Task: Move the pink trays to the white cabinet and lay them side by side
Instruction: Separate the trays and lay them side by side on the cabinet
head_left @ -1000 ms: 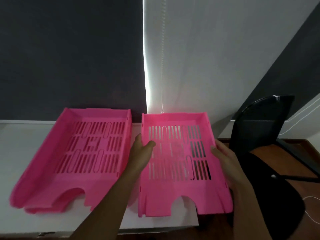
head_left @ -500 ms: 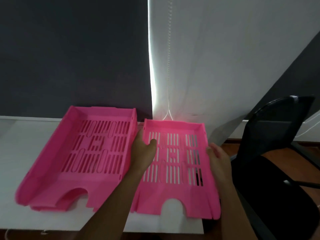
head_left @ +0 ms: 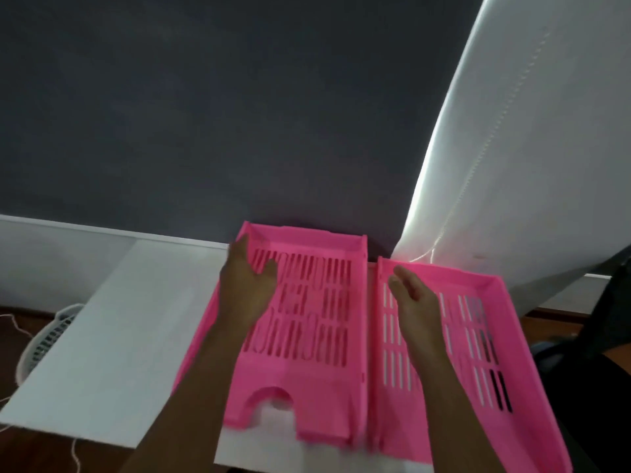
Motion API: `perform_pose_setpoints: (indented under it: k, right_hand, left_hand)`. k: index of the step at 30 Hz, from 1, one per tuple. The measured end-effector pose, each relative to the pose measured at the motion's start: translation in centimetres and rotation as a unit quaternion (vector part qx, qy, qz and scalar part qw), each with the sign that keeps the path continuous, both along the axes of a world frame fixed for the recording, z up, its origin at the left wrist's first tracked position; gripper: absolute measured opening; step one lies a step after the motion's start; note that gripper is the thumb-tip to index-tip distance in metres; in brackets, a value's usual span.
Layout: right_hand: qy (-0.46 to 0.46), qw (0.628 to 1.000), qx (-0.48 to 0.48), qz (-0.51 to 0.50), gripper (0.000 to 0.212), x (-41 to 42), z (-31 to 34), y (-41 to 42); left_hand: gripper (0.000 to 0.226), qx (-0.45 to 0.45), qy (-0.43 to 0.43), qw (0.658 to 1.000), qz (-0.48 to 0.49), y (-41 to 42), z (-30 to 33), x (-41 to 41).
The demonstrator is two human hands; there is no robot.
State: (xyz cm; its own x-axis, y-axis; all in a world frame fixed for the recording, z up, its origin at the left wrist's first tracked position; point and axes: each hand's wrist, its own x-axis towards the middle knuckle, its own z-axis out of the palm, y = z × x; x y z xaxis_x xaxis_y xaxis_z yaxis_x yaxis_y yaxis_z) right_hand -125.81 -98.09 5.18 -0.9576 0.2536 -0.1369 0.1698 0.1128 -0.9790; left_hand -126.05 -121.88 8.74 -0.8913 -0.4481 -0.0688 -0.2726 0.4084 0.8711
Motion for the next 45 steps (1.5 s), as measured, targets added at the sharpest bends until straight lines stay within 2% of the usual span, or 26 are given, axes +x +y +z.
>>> perform_pose_setpoints:
  k: [2, 4, 7, 14, 21, 26, 31, 36, 40, 43, 45]
  right_hand:
    - [-0.027, 1.000, -0.005, 0.002, 0.040, 0.1, -0.3, -2.6]
    - [-0.049, 0.999, -0.001, 0.012, 0.033, 0.4, -0.7, -4.8]
    - [-0.067, 0.998, 0.018, -0.003, 0.032, 0.2, -0.8, -7.0]
    - [-0.032, 0.999, -0.027, -0.015, 0.025, -0.7, 1.6, -15.1]
    - [-0.037, 0.998, -0.059, 0.009, 0.024, -2.4, 0.1, -27.8]
    - [-0.060, 0.993, -0.099, 0.029, 0.047, -3.2, -2.4, -34.5]
    - [-0.079, 0.995, -0.022, 0.057, 0.031, -3.1, -4.7, -37.2]
    - [-0.098, 0.994, -0.017, 0.047, 0.024, -3.0, -5.5, -37.7]
    - [-0.102, 0.993, 0.000, 0.055, 0.045, -2.6, -5.3, -37.5]
    - [-0.090, 0.994, 0.021, 0.055, 0.058, -2.3, -5.1, -36.4]
    - [-0.067, 0.996, 0.041, 0.047, 0.060, -2.3, -4.8, -34.9]
  left_hand:
    - [0.053, -0.036, -0.077, 0.996, -0.042, -3.7, -0.4, 0.5]
    - [0.030, -0.001, -0.130, 0.986, -0.108, -6.2, -1.0, 0.7]
    - [0.023, 0.021, -0.114, 0.980, -0.161, -8.5, -1.2, 0.5]
    - [0.043, 0.053, -0.077, 0.987, -0.131, -17.5, -0.3, -0.4]
    - [0.033, 0.046, -0.090, 0.992, -0.078, -29.6, 0.3, -0.2]
    - [0.032, 0.040, -0.107, 0.992, -0.060, -35.9, -0.5, 0.1]
    - [0.023, 0.031, -0.108, 0.993, -0.040, -37.7, -3.1, 0.1]
    - [0.032, 0.037, -0.104, 0.993, -0.038, -38.2, -5.7, 0.2]
    - [0.035, 0.007, -0.107, 0.993, -0.046, -37.7, -6.2, -0.2]
    - [0.050, -0.076, -0.094, 0.992, -0.025, -35.7, -6.4, -0.4]
    - [0.057, -0.107, -0.082, 0.990, -0.044, -33.7, -6.8, -0.7]
